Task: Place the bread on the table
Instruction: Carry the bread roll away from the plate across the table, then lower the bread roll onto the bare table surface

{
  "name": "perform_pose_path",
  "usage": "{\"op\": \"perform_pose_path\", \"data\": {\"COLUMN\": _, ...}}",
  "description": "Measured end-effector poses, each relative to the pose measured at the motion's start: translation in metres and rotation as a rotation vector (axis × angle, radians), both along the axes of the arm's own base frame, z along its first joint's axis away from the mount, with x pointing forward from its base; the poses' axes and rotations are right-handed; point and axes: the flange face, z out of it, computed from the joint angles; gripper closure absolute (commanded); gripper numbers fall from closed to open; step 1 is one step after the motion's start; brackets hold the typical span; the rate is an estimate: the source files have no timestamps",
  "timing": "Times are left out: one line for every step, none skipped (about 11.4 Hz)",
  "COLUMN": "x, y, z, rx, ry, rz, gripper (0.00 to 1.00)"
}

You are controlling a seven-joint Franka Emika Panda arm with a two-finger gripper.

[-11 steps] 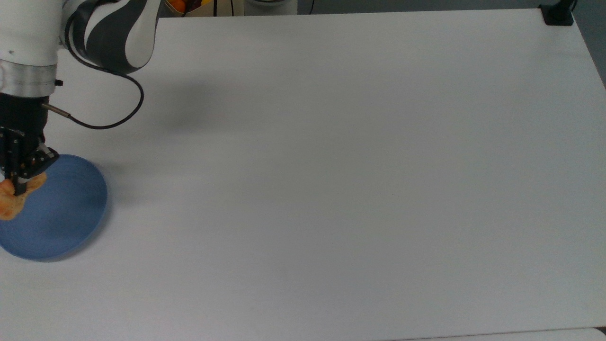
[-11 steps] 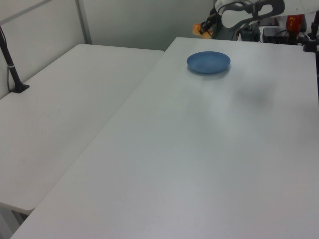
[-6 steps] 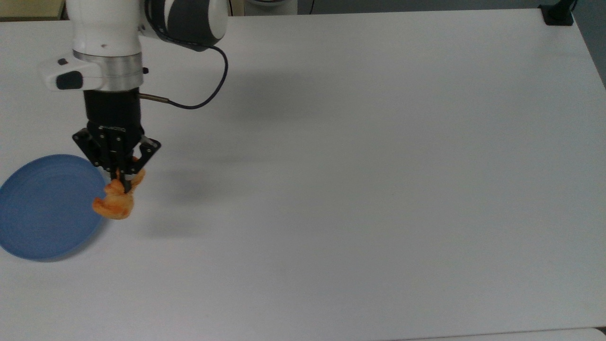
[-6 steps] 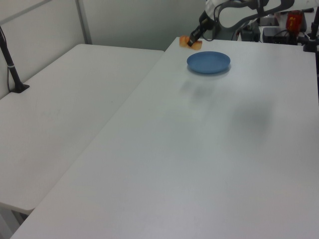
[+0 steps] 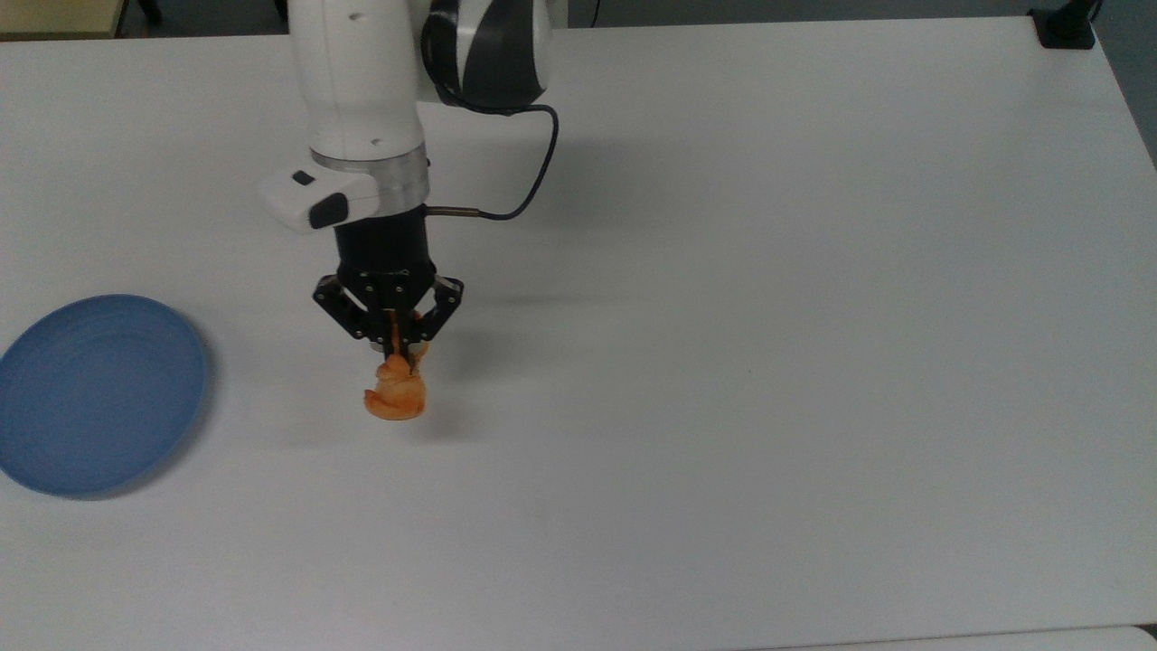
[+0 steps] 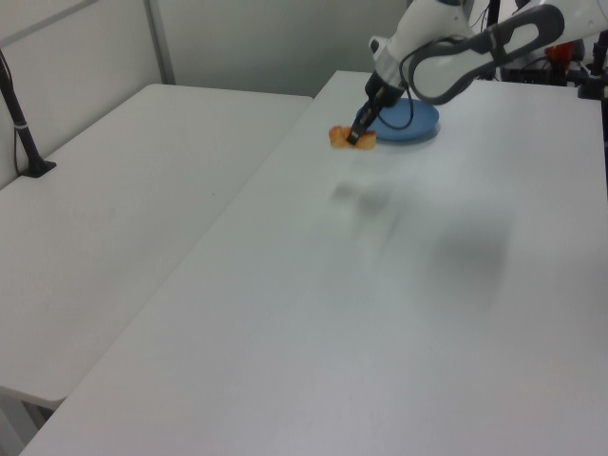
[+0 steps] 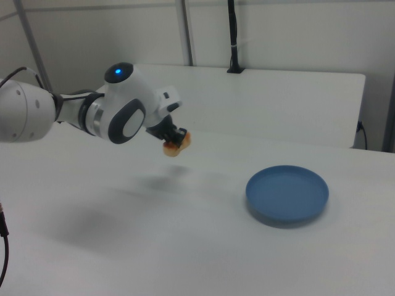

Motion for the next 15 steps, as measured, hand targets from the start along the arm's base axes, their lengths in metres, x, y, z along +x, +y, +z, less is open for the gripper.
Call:
{"op": "perform_pose_path", "data": {"x": -0.003, "y": 0.017, "z": -0.01, "rx": 0.0, "ry": 0.018, "rz": 0.024, "gripper": 0.97}}
{"op": "perform_pose_path", "data": {"x": -0.005, "y": 0.032, "z": -0.02, "rx": -0.001, "ry": 0.037, "rz": 0.044, "gripper": 0.95}}
{"op": "perform_pose_path", "data": {"x": -0.007, "y": 0.043, "z": -0.033, "rx": -0.003, "ry": 0.058, "rz": 0.06, "gripper": 0.95}}
{"op": "perform_pose_path", "data": {"x": -0.007, "y": 0.049, "z": -0.043, "rx": -0.005, "ry": 0.064, "rz": 0.068, "gripper": 0.95}}
{"op": "perform_pose_path", "data": {"x": -0.008, "y": 0.052, "z": -0.052, "rx": -0.009, "ry": 0.046, "rz": 0.07, "gripper": 0.95}}
{"op": "perform_pose_path", "data": {"x": -0.011, "y": 0.053, "z": -0.063, "rx": -0.013, "ry": 0.029, "rz": 0.07, "gripper": 0.95}}
{"op": "perform_pose_path", "data": {"x": -0.014, "y": 0.054, "z": -0.072, "rx": -0.015, "ry": 0.026, "rz": 0.07, "gripper": 0.95}}
{"op": "perform_pose_path", "data": {"x": -0.015, "y": 0.054, "z": -0.075, "rx": -0.015, "ry": 0.027, "rz": 0.069, "gripper": 0.95}}
{"op": "perform_pose_path", "data": {"x": -0.016, "y": 0.054, "z": -0.075, "rx": -0.015, "ry": 0.028, "rz": 0.069, "gripper": 0.95}}
{"op": "perform_pose_path", "data": {"x": -0.016, "y": 0.054, "z": -0.076, "rx": -0.015, "ry": 0.029, "rz": 0.069, "gripper": 0.95}}
{"op": "perform_pose_path", "data": {"x": -0.016, "y": 0.054, "z": -0.076, "rx": -0.015, "ry": 0.03, "rz": 0.069, "gripper": 0.95}}
{"op": "perform_pose_path", "data": {"x": -0.017, "y": 0.054, "z": -0.078, "rx": -0.015, "ry": 0.033, "rz": 0.069, "gripper": 0.94}}
{"op": "perform_pose_path", "data": {"x": -0.018, "y": 0.054, "z": -0.08, "rx": -0.016, "ry": 0.037, "rz": 0.07, "gripper": 0.94}}
{"op": "perform_pose_path", "data": {"x": -0.019, "y": 0.053, "z": -0.081, "rx": -0.017, "ry": 0.04, "rz": 0.072, "gripper": 0.94}}
{"op": "perform_pose_path", "data": {"x": -0.019, "y": 0.053, "z": -0.081, "rx": -0.018, "ry": 0.04, "rz": 0.073, "gripper": 0.94}}
